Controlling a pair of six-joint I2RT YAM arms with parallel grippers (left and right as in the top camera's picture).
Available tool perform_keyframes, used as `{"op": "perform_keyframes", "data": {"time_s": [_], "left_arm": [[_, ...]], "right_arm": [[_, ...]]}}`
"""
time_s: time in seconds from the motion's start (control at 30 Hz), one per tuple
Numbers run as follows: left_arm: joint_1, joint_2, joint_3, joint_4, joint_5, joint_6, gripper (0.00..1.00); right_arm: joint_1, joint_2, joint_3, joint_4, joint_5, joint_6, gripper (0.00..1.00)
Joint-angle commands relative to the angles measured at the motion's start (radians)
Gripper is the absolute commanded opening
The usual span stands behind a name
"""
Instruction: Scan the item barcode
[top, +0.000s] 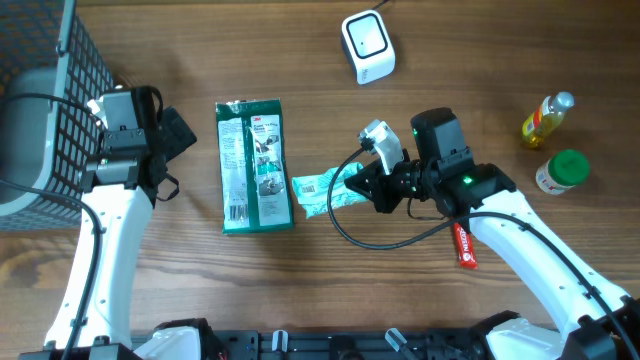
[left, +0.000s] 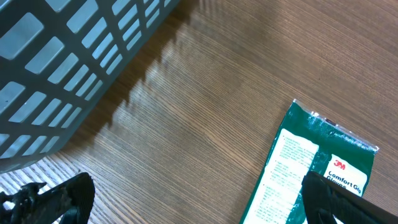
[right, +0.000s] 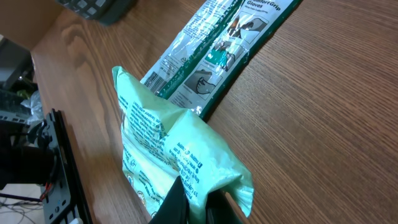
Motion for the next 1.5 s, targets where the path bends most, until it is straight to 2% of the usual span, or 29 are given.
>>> {"op": "perform_keyframes", "data": {"time_s": [0.0,0.13,0.47,0.57,0.67,0.8,0.9,0.97,1.07,1.2,1.47], "left_arm": [[0.006,-0.005,0.008,0.0,-0.013,0.012,1.0],[0.006,-0.005,0.008,0.0,-0.013,0.012,1.0],[0.006,-0.005,0.008,0.0,-0.013,0.012,1.0],[0.006,-0.005,0.008,0.0,-0.013,0.012,1.0],[0.006,-0.005,0.008,0.0,-0.013,0.012,1.0],[0.006,-0.005,0.008,0.0,-0.013,0.012,1.0],[0.006,-0.005,0.008,0.0,-0.013,0.012,1.0],[0.006,-0.005,0.008,0.0,-0.013,0.012,1.0],[0.006,-0.005,0.008,0.0,-0.013,0.012,1.0],[0.006,-0.005,0.008,0.0,-0.013,0.012,1.0],[0.006,-0.005,0.008,0.0,-0.013,0.012,1.0]], "right_arm": [[0.002,-0.021,0.003,0.003,-0.003,-0.001,0.04],[0.002,-0.021,0.003,0.0,-0.001,0.083,0.07],[0.002,-0.021,0.003,0.009,0.076,0.069,0.05],[-0.001,-0.021,0.031,0.02,0.077,-0.013,0.04],[-0.021,-0.021,0.125,-0.04,0.094,-0.008,0.04],[-0.04,-0.013,0.341,-0.162,0.169,-0.01,0.04],[-0.04,0.013,0.508,-0.259,0.339,-0.061,0.04],[-0.04,0.026,0.571,-0.262,0.513,-0.074,0.04],[-0.04,0.044,0.593,-0.208,0.698,-0.22,0.04],[-0.04,0.111,0.593,-0.129,0.826,-0.425,0.04],[-0.017,0.356,0.593,0.157,1.048,-0.671,0.04]]}}
